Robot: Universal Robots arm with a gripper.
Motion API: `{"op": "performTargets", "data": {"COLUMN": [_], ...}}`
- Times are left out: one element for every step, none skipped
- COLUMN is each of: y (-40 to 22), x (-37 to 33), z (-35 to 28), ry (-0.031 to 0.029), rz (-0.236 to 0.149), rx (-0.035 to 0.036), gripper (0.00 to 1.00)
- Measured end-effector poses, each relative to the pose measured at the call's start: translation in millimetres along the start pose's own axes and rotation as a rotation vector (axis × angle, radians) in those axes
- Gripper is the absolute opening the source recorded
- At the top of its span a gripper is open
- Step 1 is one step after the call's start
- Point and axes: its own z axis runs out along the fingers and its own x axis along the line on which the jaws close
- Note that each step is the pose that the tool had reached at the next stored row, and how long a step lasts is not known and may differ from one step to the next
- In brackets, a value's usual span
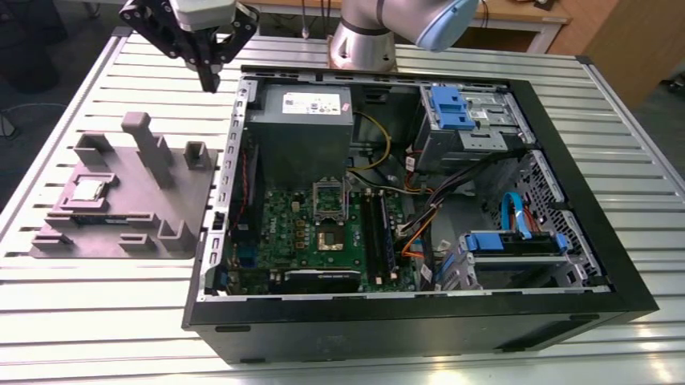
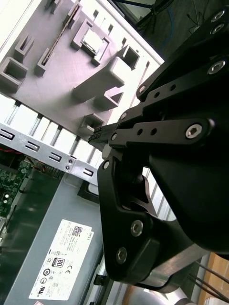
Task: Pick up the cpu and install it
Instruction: 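Reach for the cpu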
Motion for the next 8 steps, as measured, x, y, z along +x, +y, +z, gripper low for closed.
{"op": "performTargets", "data": {"y": [0.0, -0.1, -0.3, -0.3, -0.3, -0.3, -0.3, -0.4], "x": [0.1, 1.4, 3.3, 3.4, 3.6, 3.8, 4.2, 4.5], "z": [0.0, 0.0, 0.0, 0.0, 0.0, 0.0, 0.0, 0.0], "ry": [-0.0001, 0.0000, 0.0000, 0.0000, -0.0001, 0.0000, -0.0001, -0.0001], "rz": [0.000, 0.000, 0.000, 0.000, 0.000, 0.000, 0.000, 0.000], "rx": [0.0000, 0.0000, 0.0000, 0.0000, 0.0000, 0.0000, 0.0000, 0.0000], "gripper": [0.10, 0.10, 0.10, 0.10, 0.10, 0.10, 0.10, 0.10]}}
